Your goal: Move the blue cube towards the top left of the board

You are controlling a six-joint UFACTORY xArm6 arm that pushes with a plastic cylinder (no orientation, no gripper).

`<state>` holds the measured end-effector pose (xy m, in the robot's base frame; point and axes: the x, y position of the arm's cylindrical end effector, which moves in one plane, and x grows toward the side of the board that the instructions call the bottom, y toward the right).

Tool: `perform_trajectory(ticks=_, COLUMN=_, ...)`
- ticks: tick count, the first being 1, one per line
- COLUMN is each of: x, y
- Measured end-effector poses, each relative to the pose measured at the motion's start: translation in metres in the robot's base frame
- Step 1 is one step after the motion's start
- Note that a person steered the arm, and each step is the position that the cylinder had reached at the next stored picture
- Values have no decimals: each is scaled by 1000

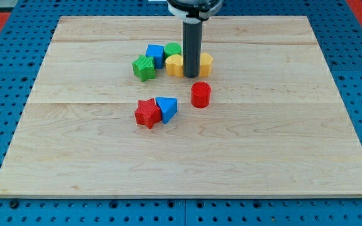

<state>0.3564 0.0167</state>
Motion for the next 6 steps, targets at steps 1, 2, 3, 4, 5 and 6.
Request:
perform_trajectory(ticks=1, x=-12, y=9)
perform_trajectory(ticks=2, x=-2, y=1)
perform_trajectory(ticks=3, x=7, y=-48)
perform_trajectory(ticks=4, x=-22, y=-77)
perform_trajectory(ticks=5, x=-40, y=-79)
perform_trajectory(ticks=6, x=-35, y=-77)
